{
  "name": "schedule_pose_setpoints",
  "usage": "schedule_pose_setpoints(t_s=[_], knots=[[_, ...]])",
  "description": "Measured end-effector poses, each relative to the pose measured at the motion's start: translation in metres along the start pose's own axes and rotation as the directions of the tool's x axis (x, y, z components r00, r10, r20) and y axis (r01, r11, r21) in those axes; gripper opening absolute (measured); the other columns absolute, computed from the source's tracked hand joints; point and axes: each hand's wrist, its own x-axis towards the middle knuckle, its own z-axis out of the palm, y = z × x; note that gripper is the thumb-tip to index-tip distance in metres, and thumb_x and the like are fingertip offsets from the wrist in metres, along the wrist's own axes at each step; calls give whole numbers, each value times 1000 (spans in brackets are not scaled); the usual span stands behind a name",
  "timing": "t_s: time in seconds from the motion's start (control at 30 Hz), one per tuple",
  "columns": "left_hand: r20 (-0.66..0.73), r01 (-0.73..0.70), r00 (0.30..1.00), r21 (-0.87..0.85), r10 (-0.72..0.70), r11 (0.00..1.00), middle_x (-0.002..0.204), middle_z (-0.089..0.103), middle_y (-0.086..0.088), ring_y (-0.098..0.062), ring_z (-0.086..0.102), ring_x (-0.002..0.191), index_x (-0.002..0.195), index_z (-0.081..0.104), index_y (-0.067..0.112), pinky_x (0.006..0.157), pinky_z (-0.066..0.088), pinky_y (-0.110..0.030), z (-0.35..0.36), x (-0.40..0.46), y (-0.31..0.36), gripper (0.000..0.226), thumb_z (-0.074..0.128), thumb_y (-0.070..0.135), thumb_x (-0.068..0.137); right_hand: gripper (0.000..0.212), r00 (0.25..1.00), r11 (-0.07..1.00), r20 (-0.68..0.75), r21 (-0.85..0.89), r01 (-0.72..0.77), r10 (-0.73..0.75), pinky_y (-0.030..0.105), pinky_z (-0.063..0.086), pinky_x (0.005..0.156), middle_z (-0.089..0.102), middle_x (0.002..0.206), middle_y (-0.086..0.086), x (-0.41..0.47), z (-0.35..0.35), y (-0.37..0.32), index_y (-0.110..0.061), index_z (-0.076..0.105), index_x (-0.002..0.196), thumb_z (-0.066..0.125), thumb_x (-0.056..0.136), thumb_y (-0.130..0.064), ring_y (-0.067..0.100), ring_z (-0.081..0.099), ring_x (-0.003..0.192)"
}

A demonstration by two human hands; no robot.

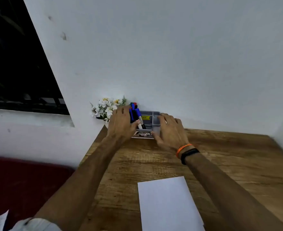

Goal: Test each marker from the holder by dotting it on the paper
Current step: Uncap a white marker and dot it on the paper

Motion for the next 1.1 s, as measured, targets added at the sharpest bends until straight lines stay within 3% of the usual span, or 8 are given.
schedule_pose_setpoints(t_s=[0.1,0.33,0.6,0.73,0.83,0.9,0.97,1.1], knots=[[-92,-43,995,49,48,998,138,45,-13,-28,40,127,136,43,12,108,36,-41,9,13,-4,61,65,41,87,62,998,999,-37,10,44,-43,43,33,111,43,148,10,9,15,3,-12,39,142,51,93,-48,26,41,134],[-137,-90,983,201,119,976,141,40,-11,-29,36,129,126,57,16,106,35,-42,25,34,-12,43,62,38,89,54,992,998,-119,35,56,-52,42,40,103,52,136,9,17,43,1,-12,45,135,51,94,-47,26,50,121],[-113,-96,987,159,114,983,135,45,-10,-29,38,124,116,61,14,101,40,-39,14,35,-3,35,68,31,87,57,991,996,-133,90,25,-13,41,40,101,51,135,9,3,42,-6,-11,43,135,54,93,-46,26,49,122],[-179,-114,978,-15,109,993,119,56,-10,-27,49,113,109,61,12,91,45,-37,-10,18,12,27,68,28,88,57,983,987,-185,157,32,-3,40,41,102,50,136,10,-9,27,-10,-10,44,135,59,92,-43,26,49,122],[-236,-125,970,-284,57,951,96,63,2,-12,60,82,101,60,13,73,48,-25,-31,-4,26,18,68,24,88,59,967,948,-253,315,44,40,39,43,103,52,136,10,-19,12,-15,-10,46,135,65,89,-41,25,50,123],[-265,-124,964,-420,9,899,93,63,6,-8,60,75,100,61,15,67,43,-18,-42,-21,32,17,69,25,88,62,953,903,-294,425,61,75,35,46,100,55,134,10,-25,4,-20,-9,49,134,71,85,-42,24,54,121],[-257,-98,965,-520,-45,849,93,64,7,-9,61,82,98,63,16,69,44,-16,-46,-37,33,16,70,26,87,64,949,838,-296,540,75,105,30,47,94,61,128,7,-35,-4,-26,-10,53,130,76,80,-44,21,58,115],[-134,-16,981,-782,-144,623,88,69,-7,-19,69,79,94,66,9,71,59,-32,-40,-69,27,9,68,16,88,43,959,678,-248,729,92,136,22,54,76,73,100,-3,-62,-13,-35,-18,65,111,82,77,-38,9,69,92]])
